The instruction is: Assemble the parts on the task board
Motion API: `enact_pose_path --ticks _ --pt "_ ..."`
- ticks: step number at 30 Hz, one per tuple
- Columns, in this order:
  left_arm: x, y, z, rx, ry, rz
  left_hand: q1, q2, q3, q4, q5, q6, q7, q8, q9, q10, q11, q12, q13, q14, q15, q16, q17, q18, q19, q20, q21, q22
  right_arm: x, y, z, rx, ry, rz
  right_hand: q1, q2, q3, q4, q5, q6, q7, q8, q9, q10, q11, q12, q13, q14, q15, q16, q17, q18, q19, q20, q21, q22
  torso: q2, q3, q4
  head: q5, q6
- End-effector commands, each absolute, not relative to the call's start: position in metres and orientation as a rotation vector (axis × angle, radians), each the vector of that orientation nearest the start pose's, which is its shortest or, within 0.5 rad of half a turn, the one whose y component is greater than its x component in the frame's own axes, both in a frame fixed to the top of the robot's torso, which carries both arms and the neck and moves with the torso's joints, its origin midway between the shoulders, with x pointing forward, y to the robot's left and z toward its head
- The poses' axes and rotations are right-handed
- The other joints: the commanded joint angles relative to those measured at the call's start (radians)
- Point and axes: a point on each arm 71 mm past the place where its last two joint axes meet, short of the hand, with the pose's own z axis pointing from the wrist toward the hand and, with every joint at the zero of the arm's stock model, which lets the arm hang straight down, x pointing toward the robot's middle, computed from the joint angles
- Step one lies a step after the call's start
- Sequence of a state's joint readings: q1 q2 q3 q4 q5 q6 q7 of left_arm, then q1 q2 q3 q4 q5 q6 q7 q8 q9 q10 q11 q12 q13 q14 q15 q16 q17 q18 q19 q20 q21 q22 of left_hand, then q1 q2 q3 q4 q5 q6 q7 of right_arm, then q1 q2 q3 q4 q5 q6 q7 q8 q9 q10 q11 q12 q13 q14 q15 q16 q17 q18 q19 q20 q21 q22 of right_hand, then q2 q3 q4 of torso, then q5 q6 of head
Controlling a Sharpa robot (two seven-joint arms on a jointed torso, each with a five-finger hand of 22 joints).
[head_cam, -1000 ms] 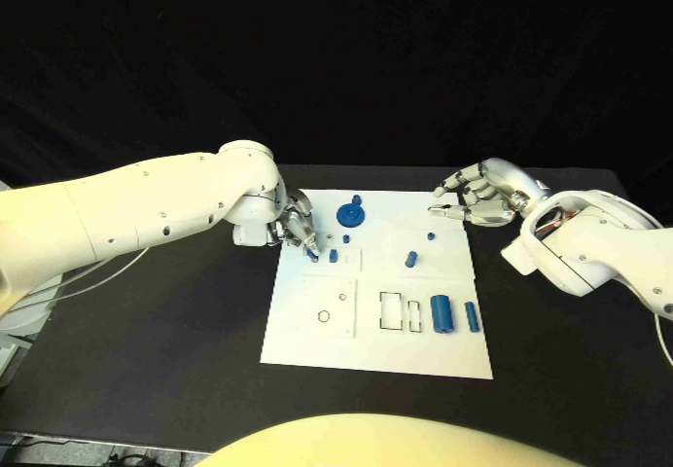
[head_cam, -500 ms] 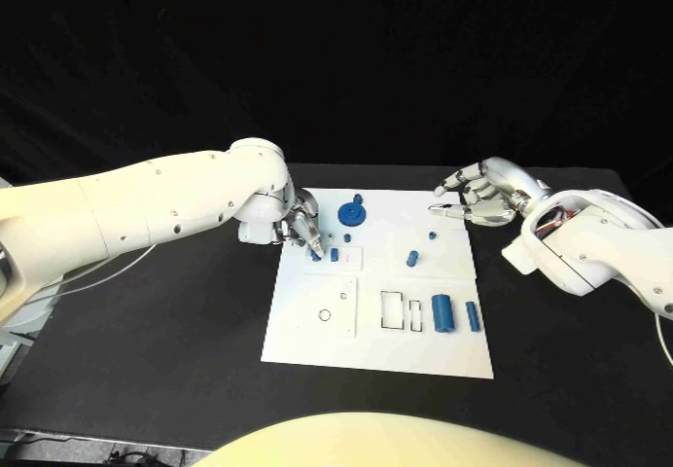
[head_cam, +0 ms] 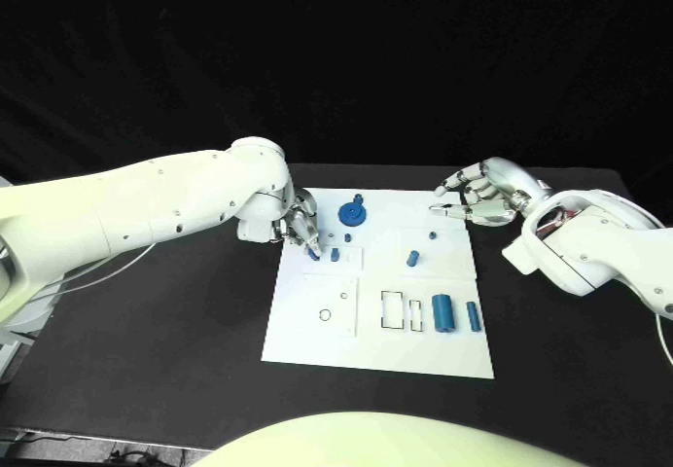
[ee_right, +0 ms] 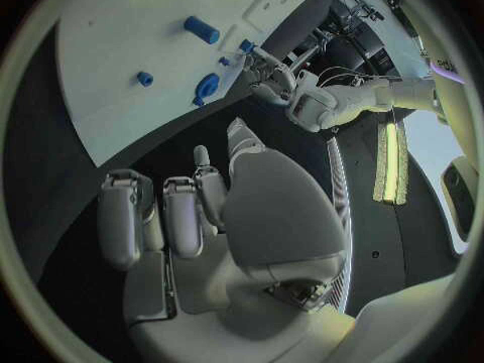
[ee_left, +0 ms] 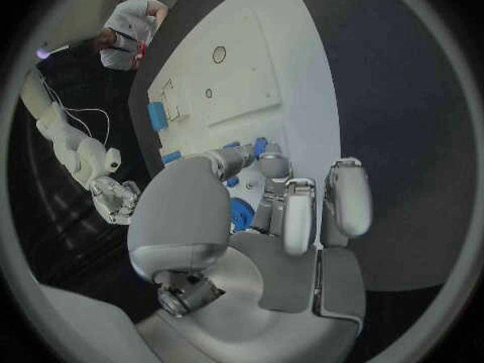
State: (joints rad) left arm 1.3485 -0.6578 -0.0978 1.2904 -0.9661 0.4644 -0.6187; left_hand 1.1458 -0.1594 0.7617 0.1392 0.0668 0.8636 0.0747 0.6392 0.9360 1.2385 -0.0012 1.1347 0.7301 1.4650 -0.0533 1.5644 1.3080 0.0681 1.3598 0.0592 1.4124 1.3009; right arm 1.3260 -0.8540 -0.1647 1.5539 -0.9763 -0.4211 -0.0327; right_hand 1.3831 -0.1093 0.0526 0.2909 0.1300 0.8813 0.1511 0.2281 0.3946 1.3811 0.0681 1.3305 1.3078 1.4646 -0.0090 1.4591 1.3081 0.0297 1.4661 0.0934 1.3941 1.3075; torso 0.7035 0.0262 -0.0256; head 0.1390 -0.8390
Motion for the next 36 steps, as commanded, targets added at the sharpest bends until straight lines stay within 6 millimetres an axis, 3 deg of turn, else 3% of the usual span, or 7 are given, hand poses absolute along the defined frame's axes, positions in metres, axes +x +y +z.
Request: enact_pose_path --ticks 1,18,36 --pt "0.5196 0.1960 -0.2005 -0.019 2.582 -0.219 0.013 0.001 0.186 -0.180 0.000 0.004 0.002 -0.001 0.002 0.002 0.000 -0.008 -0.005 0.105 -0.002 0.005 0.260 0.002 0.001 -0.003 -0.001 -0.001 0.4877 -0.2030 -0.1664 0.211 1.689 0.867 0.011 0.001 -0.005 -0.002 0.004 -0.006 -0.001 0.007 -0.001 0.001 -0.001 0.004 0.073 0.055 0.000 -0.005 0.058 0.011 0.031 0.001 -0.002 0.157 0.000 -0.0003 0.0004 0.000 -0.002" --pt "0.5181 0.1913 -0.2013 -0.004 2.612 -0.237 0.015 -0.001 0.186 -0.183 -0.003 0.005 0.002 -0.004 0.002 0.001 0.000 -0.009 -0.006 0.106 -0.001 0.006 0.263 0.003 -0.002 -0.003 -0.003 -0.005 0.4879 -0.2022 -0.1669 0.211 1.692 0.867 0.011 0.000 -0.005 -0.002 0.004 -0.007 -0.001 0.007 -0.002 0.001 -0.001 0.004 0.073 0.055 0.000 -0.005 0.059 0.011 0.031 0.001 -0.003 0.157 0.000 0.0015 -0.0005 0.002 -0.003" --pt "0.5185 0.1907 -0.2021 0.003 2.622 -0.233 0.017 -0.003 0.186 -0.185 -0.003 0.006 0.002 -0.005 0.002 0.003 0.000 -0.008 -0.004 0.106 -0.001 0.006 0.263 0.003 -0.001 -0.003 -0.002 -0.004 0.4880 -0.2032 -0.1668 0.213 1.691 0.865 0.011 0.000 -0.005 -0.002 0.004 -0.007 -0.001 0.007 -0.002 0.001 -0.001 0.004 0.073 0.055 0.000 -0.005 0.059 0.011 0.031 0.001 -0.003 0.157 0.000 0.0008 0.0000 0.000 -0.003"
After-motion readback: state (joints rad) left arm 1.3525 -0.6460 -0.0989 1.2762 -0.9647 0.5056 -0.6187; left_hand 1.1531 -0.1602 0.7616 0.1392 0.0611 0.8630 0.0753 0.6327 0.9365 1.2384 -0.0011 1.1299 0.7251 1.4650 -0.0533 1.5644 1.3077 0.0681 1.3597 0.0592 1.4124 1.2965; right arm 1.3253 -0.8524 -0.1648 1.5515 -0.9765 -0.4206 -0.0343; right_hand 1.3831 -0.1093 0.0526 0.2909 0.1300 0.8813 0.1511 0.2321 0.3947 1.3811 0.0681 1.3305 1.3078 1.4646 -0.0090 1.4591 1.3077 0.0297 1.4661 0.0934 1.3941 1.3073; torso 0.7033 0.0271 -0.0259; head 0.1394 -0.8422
